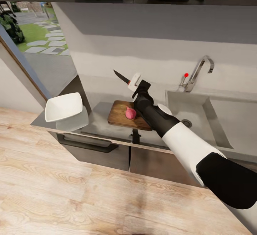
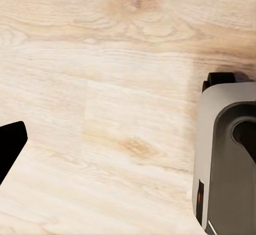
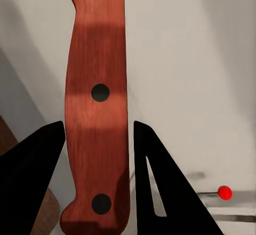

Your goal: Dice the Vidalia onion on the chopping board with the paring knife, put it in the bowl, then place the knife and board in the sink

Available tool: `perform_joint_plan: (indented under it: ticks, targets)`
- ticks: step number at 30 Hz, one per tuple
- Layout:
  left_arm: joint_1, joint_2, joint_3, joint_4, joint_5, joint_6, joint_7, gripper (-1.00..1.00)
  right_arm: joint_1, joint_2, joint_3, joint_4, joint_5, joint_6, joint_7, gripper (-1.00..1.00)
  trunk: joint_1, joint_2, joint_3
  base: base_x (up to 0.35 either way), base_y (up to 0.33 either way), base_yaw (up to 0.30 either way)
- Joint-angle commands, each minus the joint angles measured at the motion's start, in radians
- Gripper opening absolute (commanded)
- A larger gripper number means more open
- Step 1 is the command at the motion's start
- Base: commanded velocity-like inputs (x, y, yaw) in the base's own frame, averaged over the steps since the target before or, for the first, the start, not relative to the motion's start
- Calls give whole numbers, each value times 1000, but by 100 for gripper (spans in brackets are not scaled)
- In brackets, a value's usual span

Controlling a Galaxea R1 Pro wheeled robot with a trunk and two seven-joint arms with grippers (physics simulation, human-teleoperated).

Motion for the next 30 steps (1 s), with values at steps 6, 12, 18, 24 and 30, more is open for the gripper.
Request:
perform_joint_plan:
  ticks: [6,12,18,24,30]
  targets:
    - [-2,-10,-7,3,1,-9,3,100,-1,0,2,0,9,6,7,-100,1,-2,-2,0,0,0]
    - [-2,-14,-7,3,2,-12,3,100,-1,2,3,0,9,6,7,-100,1,-2,-2,0,0,0]
    - [-2,-13,-7,3,2,-11,3,100,-1,10,2,4,7,7,7,-100,1,-2,-1,0,0,0]
    - [-2,-15,-7,3,1,-10,3,100,-1,10,2,15,4,6,9,-100,1,-2,4,0,0,0]
    - [-2,-16,-7,3,1,-10,3,100,3,10,2,17,5,6,7,-100,1,-2,10,0,0,0]
